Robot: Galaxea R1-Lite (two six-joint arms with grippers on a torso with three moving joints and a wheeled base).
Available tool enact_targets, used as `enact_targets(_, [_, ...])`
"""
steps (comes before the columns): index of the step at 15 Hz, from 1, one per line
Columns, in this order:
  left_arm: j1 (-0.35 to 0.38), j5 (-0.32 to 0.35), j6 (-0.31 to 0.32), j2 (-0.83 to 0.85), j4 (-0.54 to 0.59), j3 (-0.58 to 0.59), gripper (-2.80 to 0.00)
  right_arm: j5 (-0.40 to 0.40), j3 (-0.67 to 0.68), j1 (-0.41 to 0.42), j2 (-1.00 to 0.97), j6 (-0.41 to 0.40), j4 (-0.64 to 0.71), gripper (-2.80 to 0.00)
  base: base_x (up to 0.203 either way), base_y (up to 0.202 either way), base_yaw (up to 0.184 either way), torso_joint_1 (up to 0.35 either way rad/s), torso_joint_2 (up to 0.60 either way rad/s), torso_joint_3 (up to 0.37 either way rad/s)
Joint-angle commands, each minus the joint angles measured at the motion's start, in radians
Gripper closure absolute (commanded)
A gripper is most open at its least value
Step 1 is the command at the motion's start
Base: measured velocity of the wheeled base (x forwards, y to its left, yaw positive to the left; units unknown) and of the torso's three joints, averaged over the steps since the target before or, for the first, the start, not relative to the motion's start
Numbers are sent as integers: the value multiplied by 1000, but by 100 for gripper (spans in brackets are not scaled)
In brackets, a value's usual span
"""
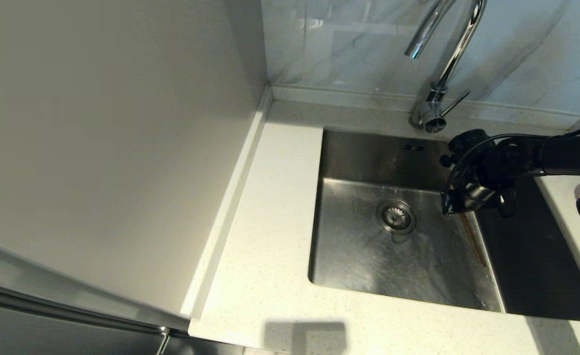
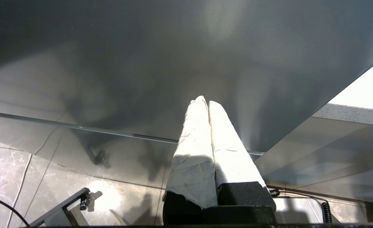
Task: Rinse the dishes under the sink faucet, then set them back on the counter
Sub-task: Put the chopsticks into the sink
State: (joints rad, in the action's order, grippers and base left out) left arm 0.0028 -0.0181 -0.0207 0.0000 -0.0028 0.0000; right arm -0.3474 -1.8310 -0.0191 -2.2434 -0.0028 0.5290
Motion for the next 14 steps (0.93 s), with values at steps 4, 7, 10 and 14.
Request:
enact_targets(4, [0, 0, -1, -3, 0, 0, 0, -2, -43, 20, -111, 0, -30, 0, 0, 0, 0, 0, 0, 0])
enact_targets(7, [0, 0, -1, -3, 0, 0, 0, -21, -75, 33, -164, 0, -67, 0, 0, 0, 0, 0, 0, 0])
enact_targets(10, [0, 0, -1, -3, 0, 0, 0, -22, -95, 35, -194, 0, -69, 0, 0, 0, 0, 0, 0, 0])
enact_targets(14, [0, 0, -1, -3, 0, 0, 0, -22, -128, 34, -224, -2, -69, 0, 0, 0, 0, 0, 0, 0])
